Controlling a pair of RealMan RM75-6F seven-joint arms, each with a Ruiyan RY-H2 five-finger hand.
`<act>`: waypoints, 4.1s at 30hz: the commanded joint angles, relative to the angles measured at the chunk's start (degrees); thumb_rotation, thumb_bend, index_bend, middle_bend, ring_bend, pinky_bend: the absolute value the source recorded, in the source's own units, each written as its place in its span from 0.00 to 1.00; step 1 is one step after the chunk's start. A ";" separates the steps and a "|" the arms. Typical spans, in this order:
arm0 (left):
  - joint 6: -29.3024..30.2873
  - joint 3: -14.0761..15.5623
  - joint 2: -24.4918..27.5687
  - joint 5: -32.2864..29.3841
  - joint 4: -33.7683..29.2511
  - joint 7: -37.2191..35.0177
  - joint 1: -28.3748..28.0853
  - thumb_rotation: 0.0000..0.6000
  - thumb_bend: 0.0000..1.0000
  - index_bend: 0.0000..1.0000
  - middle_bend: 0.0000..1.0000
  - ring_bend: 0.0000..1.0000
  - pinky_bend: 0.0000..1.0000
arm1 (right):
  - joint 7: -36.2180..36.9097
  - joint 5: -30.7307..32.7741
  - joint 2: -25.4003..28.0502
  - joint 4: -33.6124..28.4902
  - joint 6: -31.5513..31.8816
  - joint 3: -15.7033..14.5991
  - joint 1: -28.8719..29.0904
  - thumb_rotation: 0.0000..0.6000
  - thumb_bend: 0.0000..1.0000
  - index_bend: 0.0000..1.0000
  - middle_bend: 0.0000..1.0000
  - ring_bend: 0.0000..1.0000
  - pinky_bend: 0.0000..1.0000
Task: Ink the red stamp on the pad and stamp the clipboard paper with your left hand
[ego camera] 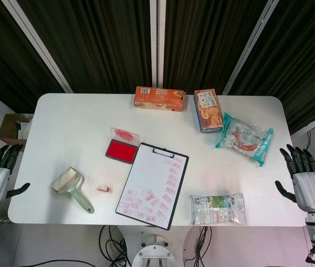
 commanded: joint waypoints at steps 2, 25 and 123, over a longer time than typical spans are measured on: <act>0.19 0.10 -0.51 0.01 0.40 -0.21 0.20 1.00 0.00 0.07 0.10 0.07 0.19 | 0.19 -0.06 0.16 0.08 -0.19 -0.14 0.08 1.00 0.19 0.00 0.00 0.00 0.00; -1.69 4.07 -1.34 19.13 0.14 -1.45 -6.96 1.00 0.03 0.19 0.28 0.58 0.76 | 1.89 1.19 0.27 1.09 -0.69 -0.17 -0.19 1.00 0.22 0.00 0.00 0.00 0.00; -19.77 3.38 -21.71 7.69 10.73 -4.18 -21.96 1.00 0.41 0.62 0.64 0.98 1.00 | 1.62 5.38 2.53 -0.09 -4.17 -0.42 -1.05 1.00 0.23 0.00 0.00 0.00 0.00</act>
